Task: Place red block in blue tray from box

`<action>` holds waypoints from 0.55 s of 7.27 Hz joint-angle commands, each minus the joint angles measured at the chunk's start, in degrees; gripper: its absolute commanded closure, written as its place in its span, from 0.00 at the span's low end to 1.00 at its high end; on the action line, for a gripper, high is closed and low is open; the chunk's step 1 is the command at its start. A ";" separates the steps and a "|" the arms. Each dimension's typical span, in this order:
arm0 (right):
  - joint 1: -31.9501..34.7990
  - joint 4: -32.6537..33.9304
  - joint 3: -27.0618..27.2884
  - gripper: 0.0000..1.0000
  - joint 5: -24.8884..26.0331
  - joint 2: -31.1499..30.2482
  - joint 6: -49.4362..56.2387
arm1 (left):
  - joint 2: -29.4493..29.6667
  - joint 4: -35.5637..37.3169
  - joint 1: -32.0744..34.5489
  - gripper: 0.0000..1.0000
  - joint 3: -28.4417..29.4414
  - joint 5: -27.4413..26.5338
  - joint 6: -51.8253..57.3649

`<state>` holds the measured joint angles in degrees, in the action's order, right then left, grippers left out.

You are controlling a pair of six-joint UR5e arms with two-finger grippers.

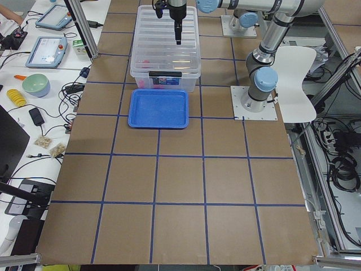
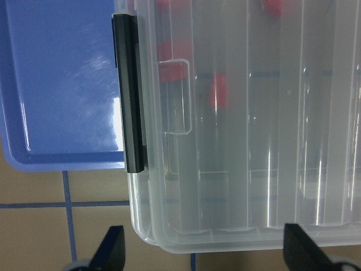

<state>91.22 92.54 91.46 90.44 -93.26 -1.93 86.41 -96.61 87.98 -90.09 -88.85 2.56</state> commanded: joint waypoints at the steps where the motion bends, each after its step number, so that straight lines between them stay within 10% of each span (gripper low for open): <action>1: -1.47 1.41 -0.41 0.00 0.78 1.93 2.27 | -0.02 -0.07 0.00 0.00 0.00 -0.01 0.08; 4: -3.15 5.98 1.60 0.00 0.78 6.75 2.28 | -0.02 -0.07 0.00 0.00 0.00 -0.10 -0.01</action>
<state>88.47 97.25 91.74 90.73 -89.28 0.28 86.40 -96.68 87.98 -90.09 -88.88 2.59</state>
